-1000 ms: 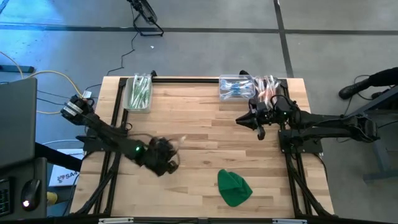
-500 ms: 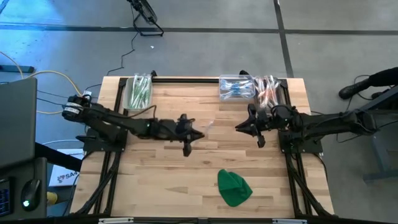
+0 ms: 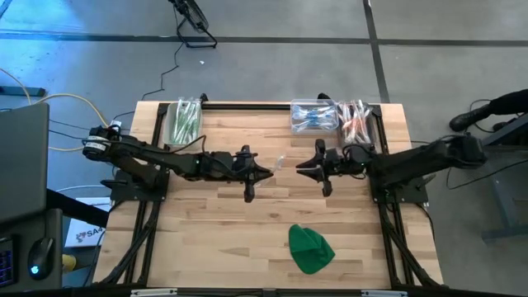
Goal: Pick & Place Toothbrushes
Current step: Put the orange toothbrush into the black bin
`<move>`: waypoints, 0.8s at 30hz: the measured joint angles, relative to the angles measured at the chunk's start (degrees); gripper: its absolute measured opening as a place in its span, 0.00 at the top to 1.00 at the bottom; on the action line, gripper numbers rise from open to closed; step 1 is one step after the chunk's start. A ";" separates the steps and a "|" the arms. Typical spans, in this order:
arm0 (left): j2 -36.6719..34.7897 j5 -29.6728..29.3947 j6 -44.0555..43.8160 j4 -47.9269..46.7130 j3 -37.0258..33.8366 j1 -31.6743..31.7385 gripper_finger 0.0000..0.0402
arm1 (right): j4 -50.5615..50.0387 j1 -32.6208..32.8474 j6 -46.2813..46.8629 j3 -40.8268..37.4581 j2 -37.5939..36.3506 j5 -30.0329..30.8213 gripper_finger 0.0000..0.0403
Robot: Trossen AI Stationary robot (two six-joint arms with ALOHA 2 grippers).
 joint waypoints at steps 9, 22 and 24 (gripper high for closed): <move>0.00 0.00 0.07 -0.49 0.00 0.00 0.99 | 6.28 0.02 1.79 6.73 12.49 0.00 0.55; 0.00 -0.25 -0.11 -2.04 0.02 0.00 0.99 | 6.02 0.24 1.83 17.75 23.34 -5.55 0.57; 0.00 -0.27 -0.13 -2.76 0.02 0.00 0.99 | 5.92 0.24 1.74 17.78 23.34 -4.93 0.64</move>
